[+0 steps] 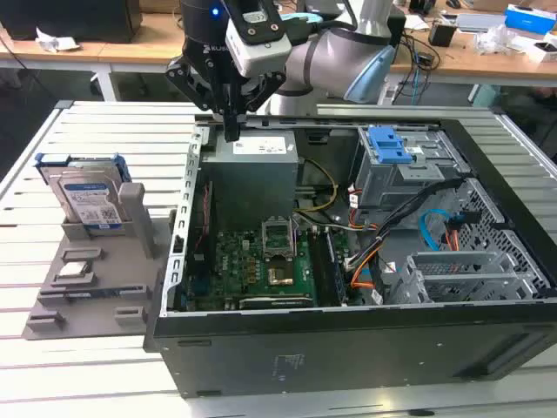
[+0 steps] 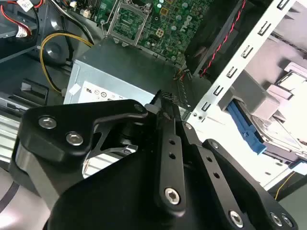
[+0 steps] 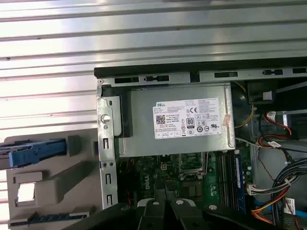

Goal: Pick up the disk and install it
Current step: 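Reach for the disk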

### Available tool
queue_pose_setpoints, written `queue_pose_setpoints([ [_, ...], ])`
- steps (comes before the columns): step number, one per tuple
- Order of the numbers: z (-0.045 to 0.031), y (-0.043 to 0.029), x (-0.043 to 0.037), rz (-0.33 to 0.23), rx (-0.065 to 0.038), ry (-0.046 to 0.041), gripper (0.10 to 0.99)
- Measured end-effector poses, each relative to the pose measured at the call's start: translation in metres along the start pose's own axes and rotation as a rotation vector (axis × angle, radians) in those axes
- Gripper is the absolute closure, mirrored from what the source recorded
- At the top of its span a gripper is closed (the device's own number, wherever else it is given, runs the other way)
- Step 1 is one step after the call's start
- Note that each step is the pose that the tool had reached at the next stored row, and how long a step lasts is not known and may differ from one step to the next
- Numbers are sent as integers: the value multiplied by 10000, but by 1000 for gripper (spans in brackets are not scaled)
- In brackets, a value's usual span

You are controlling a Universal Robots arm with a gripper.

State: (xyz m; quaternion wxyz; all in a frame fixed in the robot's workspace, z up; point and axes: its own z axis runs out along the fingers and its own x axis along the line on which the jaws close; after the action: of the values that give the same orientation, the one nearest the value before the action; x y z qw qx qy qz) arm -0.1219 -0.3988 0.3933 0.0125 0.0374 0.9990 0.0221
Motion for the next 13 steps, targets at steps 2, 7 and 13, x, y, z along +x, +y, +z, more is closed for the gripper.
queue_pose_setpoints([
  [2, 0, -1, 14, 2, -1, -1, 980],
  [7, -3, -8, 110, 0, 0, 0, 980],
  [13, -7, -19, 253, 1, -1, -1, 980],
])
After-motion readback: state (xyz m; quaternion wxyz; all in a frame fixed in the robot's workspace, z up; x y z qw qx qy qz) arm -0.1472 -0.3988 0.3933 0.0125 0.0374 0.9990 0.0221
